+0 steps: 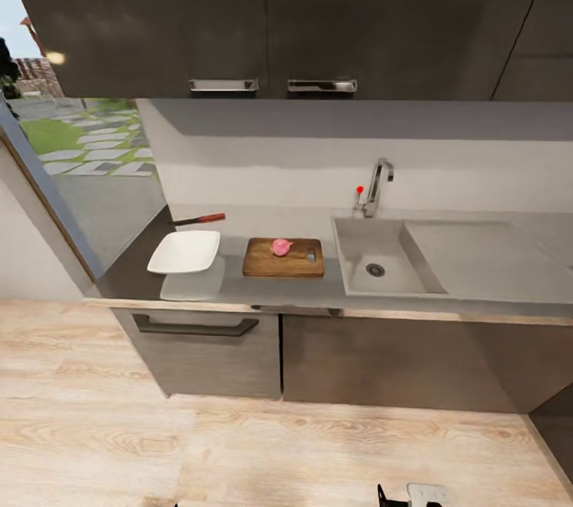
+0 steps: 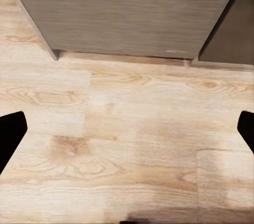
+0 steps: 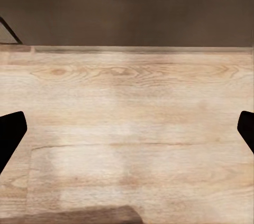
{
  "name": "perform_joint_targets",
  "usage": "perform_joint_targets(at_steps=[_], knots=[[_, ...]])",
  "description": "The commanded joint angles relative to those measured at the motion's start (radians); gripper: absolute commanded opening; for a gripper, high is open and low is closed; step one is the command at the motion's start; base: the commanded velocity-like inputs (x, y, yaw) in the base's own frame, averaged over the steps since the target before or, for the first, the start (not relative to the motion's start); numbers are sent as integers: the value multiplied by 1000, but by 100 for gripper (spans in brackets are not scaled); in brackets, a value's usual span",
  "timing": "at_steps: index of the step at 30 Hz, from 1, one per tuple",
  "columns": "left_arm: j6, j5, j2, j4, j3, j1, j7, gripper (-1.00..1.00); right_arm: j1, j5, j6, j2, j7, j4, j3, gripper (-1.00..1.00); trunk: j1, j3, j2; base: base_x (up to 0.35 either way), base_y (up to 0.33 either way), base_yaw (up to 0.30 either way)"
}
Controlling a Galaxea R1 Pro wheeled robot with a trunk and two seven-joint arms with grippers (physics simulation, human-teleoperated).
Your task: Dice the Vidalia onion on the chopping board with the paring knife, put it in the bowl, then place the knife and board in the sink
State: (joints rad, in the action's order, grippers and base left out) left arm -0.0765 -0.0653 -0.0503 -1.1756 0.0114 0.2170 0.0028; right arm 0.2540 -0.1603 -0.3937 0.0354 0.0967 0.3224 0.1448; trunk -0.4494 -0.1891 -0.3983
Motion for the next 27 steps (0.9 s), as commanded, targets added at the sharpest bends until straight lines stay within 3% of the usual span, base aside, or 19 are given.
perform_joint_targets(at_steps=[1, 27], knots=[[-2, -7, 0, 1, -1, 0, 0, 100, 1, -10, -3, 1, 4, 0, 9, 100, -1, 0, -2, 0, 0, 12], [-2, -7, 0, 10, -1, -1, 0, 100, 1, -10, -4, 1, 4, 0, 9, 100, -1, 42, -2, 0, 1, 1]])
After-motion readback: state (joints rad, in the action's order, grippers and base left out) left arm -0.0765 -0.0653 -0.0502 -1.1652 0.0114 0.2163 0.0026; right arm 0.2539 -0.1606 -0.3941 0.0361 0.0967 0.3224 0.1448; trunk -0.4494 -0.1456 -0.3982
